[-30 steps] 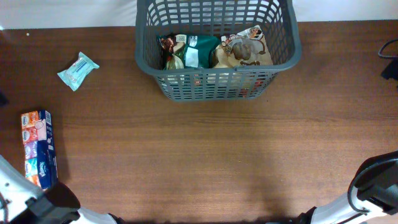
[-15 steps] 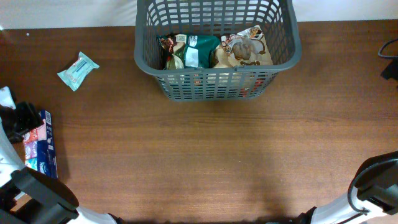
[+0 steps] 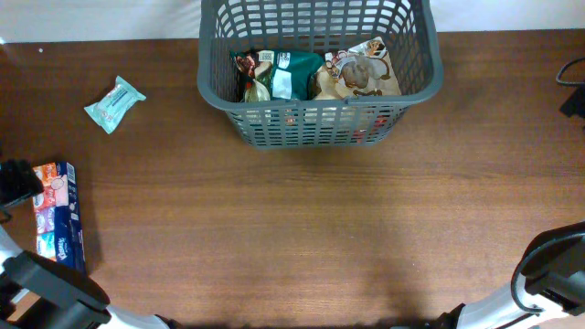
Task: Pack container
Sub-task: 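Lower the left gripper onto the Kleenex tissue pack stack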
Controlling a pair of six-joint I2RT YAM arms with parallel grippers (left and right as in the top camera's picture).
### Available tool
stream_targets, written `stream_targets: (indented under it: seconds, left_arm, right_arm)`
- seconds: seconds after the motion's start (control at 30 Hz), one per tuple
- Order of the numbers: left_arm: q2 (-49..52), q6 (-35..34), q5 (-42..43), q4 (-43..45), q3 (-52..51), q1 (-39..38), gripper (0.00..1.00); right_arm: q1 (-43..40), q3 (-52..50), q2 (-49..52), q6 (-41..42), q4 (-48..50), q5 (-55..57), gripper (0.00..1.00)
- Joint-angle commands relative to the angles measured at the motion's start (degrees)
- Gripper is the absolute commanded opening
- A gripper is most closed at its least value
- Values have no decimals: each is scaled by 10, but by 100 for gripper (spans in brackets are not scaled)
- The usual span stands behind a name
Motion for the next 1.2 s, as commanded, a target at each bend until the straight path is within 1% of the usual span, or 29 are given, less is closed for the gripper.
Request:
stream_targets:
  seconds: [0.0, 0.07, 0.4, 0.43, 0.47, 0.5, 0.77, 1.17]
  left_arm:
    - [5, 36, 17, 2, 0, 4, 81]
    - [8, 40, 16, 2, 0, 4, 83]
    - [65, 46, 16, -3, -4, 5, 84]
    - [76, 48, 17, -2, -4, 6, 87]
    - [81, 49, 17, -2, -4, 7, 92]
    - [88, 49, 17, -2, -4, 8, 93]
    - [135, 48, 32, -5, -5, 24, 93]
    - [178, 48, 33, 11, -5, 24, 94]
  right_arm:
    - [0, -1, -7, 5, 2, -1, 99]
    - [0, -1, -7, 5, 2, -1, 99]
    - [0, -1, -7, 5, 2, -1, 99]
    - [0, -1, -7, 5, 2, -1, 99]
    - [0, -1, -7, 5, 2, -1, 99]
    - [0, -1, -7, 5, 2, -1, 99]
    - [0, -1, -7, 5, 2, -1, 99]
    - [0, -1, -7, 5, 2, -1, 99]
